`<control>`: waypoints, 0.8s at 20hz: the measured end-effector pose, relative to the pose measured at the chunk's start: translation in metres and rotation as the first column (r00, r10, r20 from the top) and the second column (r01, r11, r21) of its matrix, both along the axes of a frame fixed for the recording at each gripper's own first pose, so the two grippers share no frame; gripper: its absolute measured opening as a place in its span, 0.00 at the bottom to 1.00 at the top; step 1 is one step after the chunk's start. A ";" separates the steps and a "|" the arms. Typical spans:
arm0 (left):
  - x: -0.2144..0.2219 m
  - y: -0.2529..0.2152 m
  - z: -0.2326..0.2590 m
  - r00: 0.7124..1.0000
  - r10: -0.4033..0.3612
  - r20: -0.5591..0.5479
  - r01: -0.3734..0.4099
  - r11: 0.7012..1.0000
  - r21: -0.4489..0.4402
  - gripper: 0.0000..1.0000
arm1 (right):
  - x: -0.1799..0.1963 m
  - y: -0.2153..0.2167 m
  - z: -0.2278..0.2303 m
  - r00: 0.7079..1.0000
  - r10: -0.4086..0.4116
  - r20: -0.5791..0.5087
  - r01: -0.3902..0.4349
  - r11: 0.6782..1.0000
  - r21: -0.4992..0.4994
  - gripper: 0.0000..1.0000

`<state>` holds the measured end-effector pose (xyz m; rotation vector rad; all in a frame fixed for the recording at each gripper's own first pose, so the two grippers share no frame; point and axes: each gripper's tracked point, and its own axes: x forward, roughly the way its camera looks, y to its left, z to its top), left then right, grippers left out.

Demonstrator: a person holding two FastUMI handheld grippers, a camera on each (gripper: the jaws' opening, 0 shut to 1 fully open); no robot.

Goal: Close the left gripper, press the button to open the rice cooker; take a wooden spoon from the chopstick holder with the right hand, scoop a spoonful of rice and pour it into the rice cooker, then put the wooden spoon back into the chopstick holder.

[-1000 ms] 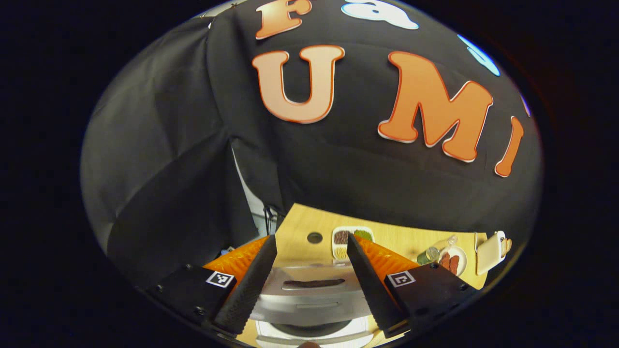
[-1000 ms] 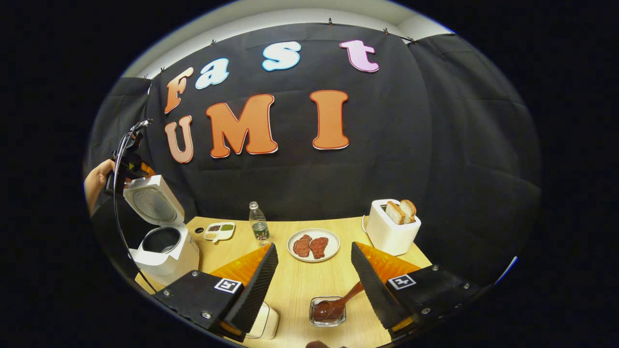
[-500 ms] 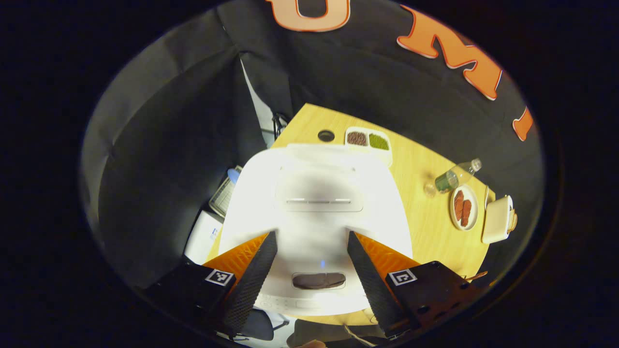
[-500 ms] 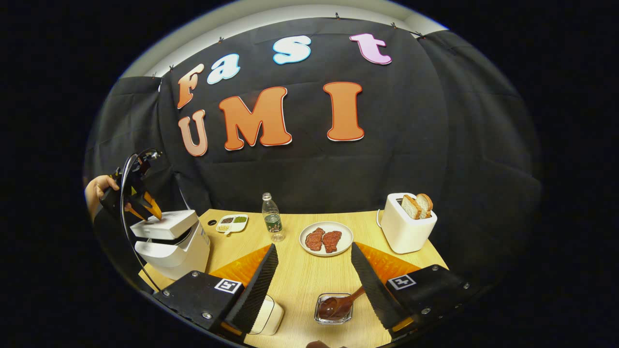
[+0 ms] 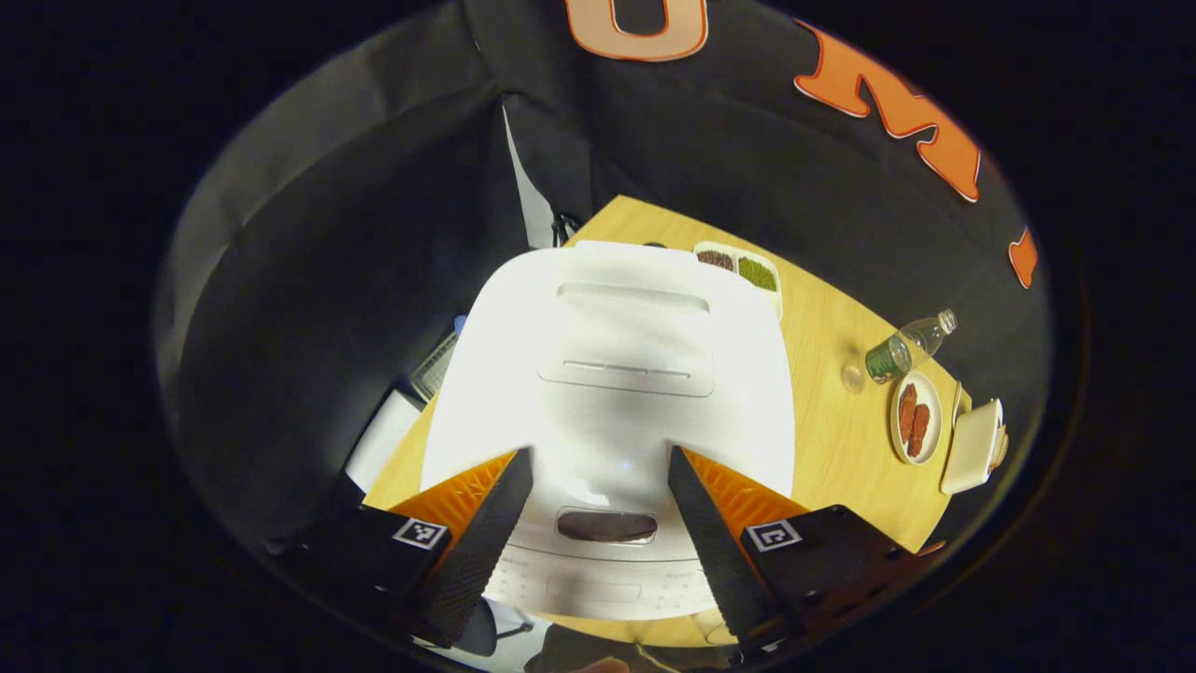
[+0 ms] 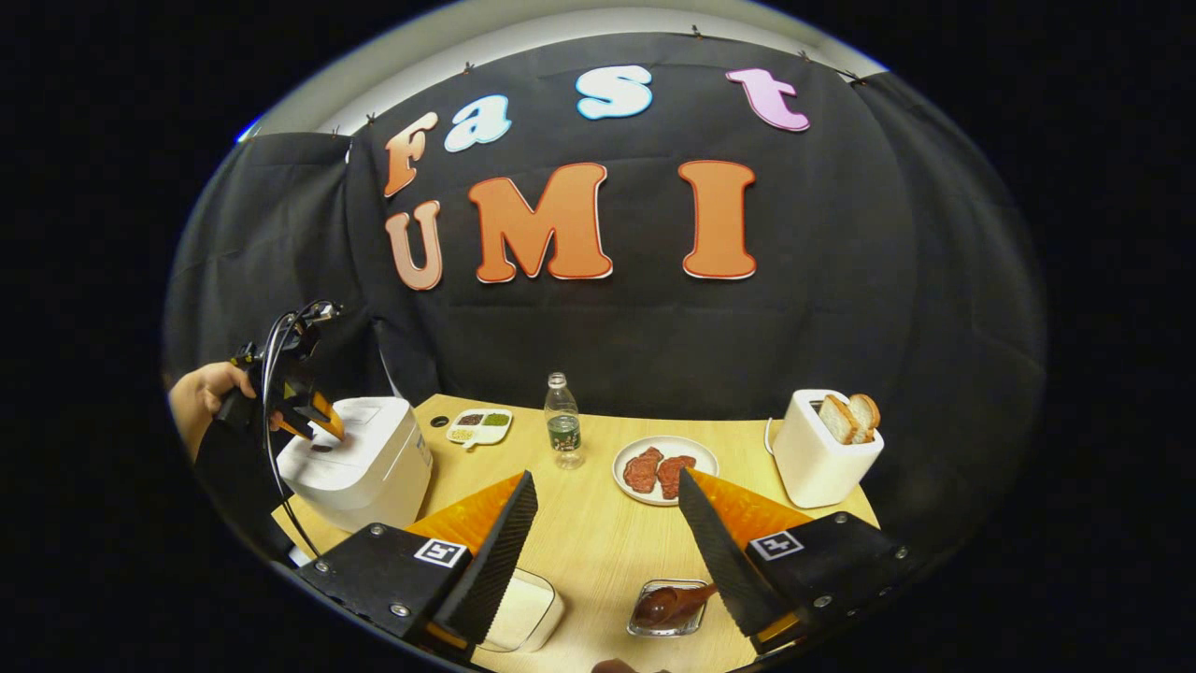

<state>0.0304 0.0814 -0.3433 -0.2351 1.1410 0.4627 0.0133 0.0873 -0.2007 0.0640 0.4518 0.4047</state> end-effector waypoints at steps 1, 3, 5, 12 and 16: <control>-0.001 -0.006 0.005 0.998 0.006 0.063 -0.006 1.000 0.011 1.00 | 0.004 0.004 0.005 1.000 0.010 0.017 -0.010 1.000 -0.006 0.94; 0.005 -0.028 0.034 0.973 -0.043 0.228 0.038 0.999 0.023 1.00 | 0.013 0.013 0.022 0.997 0.023 0.070 -0.022 1.000 -0.008 0.94; 0.000 -0.040 0.071 0.924 -0.113 0.365 0.080 0.991 0.107 1.00 | 0.019 0.024 0.039 0.992 0.036 0.123 -0.035 0.999 -0.008 0.94; -0.015 -0.087 0.223 0.647 -0.367 0.668 0.146 0.920 0.364 1.00 | 0.024 0.054 0.100 0.960 0.063 0.273 -0.075 0.997 0.034 0.94; -0.027 -0.118 0.273 0.530 -0.432 0.729 0.155 0.895 0.418 1.00 | 0.011 0.052 0.127 0.948 0.046 0.316 -0.072 0.995 0.072 0.95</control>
